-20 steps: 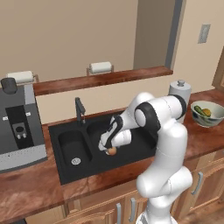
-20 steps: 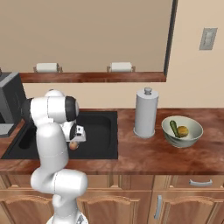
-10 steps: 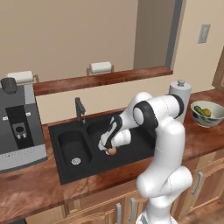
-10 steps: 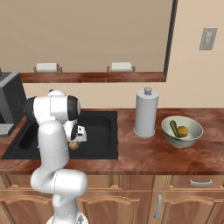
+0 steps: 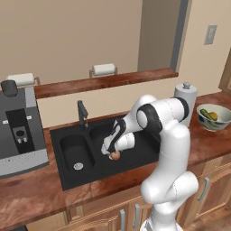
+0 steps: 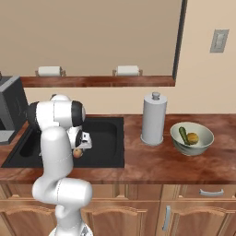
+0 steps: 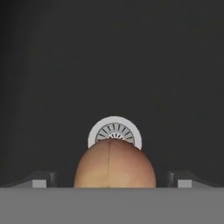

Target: Pick the squashs from the cabinet and place them in one bowl. Pick the peach from the sink and place it in the other bowl.

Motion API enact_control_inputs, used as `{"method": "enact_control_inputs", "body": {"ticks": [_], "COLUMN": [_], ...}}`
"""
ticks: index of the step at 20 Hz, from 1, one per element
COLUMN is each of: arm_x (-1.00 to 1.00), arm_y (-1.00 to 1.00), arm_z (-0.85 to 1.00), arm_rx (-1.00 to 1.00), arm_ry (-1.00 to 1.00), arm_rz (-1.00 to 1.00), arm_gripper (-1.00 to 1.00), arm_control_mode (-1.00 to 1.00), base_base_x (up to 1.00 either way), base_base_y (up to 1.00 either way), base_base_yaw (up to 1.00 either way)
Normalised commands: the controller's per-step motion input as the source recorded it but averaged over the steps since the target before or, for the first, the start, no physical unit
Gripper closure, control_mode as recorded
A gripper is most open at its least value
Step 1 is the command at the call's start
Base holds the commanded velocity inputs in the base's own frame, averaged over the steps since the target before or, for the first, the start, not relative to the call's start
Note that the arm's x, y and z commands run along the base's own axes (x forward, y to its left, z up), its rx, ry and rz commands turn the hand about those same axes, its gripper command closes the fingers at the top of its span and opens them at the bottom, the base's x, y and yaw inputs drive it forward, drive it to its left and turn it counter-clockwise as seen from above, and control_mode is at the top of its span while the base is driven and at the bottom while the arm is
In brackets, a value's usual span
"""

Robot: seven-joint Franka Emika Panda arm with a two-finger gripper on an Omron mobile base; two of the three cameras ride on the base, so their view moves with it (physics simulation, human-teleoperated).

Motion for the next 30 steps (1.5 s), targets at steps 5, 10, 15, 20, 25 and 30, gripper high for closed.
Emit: {"method": "enact_control_inputs", "body": {"ticks": [5,10,15,20,25,30], "arm_x": [0.00,0.00,0.05,0.01,0.00,0.00], "arm_y": [0.00,0.00,0.00,0.00,0.00,0.00], "arm_z": [-0.13,0.00,0.00,-0.19,-0.06,0.00], "arm_rx": [-0.01,-0.02,0.00,0.00,0.00,0.00], "arm_ry": [0.00,0.00,0.00,0.00,0.00,0.00], "arm_rz": [0.00,0.00,0.00,0.00,0.00,0.00], "arm_gripper": [-1.00,-1.00,-1.00,-1.00,-1.00,-1.00], "arm_control_mode": [-1.00,-1.00,-1.00,-1.00,-1.00,-1.00], "base_base_x": [0.00,0.00,0.00,0.00,0.00,0.00], "base_base_y": [0.00,0.00,0.00,0.00,0.00,0.00], "base_base_yaw": [0.00,0.00,0.00,0.00,0.00,0.00]}}
